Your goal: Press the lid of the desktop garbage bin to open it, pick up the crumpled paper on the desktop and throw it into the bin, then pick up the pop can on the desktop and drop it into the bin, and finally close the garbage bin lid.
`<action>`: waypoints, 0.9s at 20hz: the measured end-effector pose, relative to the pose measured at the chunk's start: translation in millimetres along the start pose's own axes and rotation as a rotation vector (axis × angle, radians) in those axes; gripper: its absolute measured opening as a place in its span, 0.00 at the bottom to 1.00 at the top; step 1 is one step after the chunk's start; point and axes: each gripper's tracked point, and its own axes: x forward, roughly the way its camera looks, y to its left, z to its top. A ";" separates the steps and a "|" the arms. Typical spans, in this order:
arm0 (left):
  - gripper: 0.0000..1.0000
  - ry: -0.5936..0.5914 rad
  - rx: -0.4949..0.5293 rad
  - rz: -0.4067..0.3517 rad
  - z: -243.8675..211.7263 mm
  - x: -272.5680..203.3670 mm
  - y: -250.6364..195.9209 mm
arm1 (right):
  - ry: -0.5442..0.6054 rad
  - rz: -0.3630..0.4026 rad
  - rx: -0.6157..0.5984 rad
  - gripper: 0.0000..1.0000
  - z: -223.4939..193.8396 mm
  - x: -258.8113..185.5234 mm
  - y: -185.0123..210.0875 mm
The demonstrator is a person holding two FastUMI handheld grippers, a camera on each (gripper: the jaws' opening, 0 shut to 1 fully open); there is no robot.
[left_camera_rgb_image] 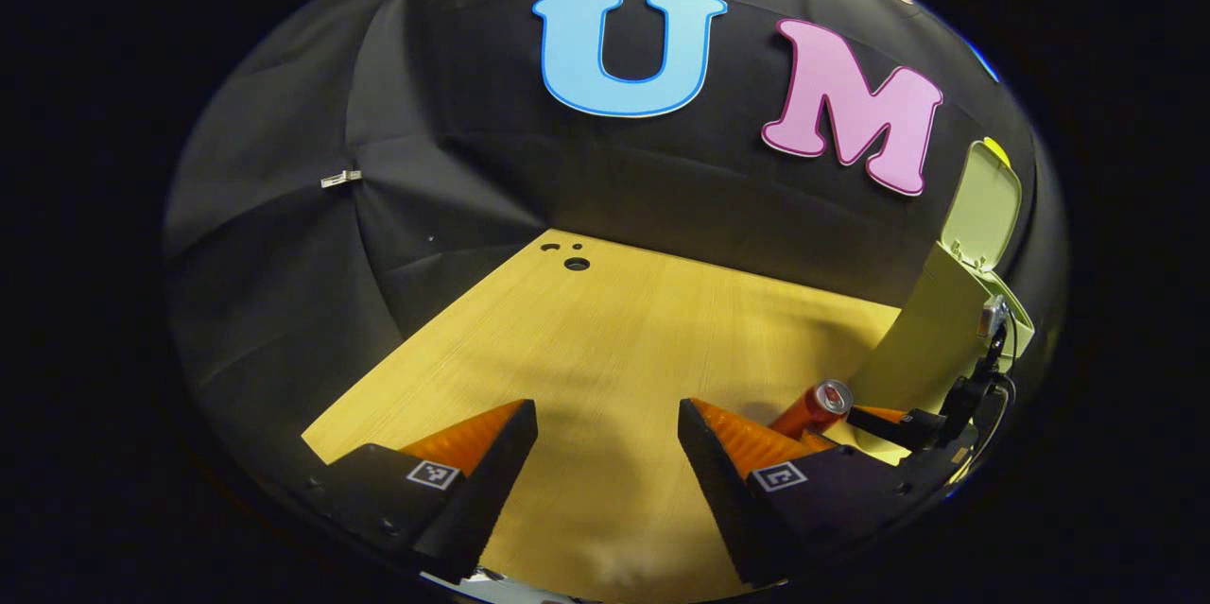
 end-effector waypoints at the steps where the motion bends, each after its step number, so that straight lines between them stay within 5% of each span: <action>1: 0.96 0.001 -0.010 0.004 -1.2 2.1 0.3 | 0.004 0.003 -0.002 0.98 -0.5 7.6 0.5; 10: 0.96 0.031 -0.047 0.032 -14.5 6.1 1.9 | 0.030 0.015 -0.017 0.98 -5.1 42.8 3.5; 13: 0.96 0.038 -0.050 0.028 -17.4 5.2 -1.1 | 0.039 0.020 -0.016 0.83 -5.6 42.8 3.2; 18: 0.96 0.033 -0.026 0.015 -15.5 1.4 -7.3 | 0.022 0.024 -0.035 0.83 6.9 32.2 1.7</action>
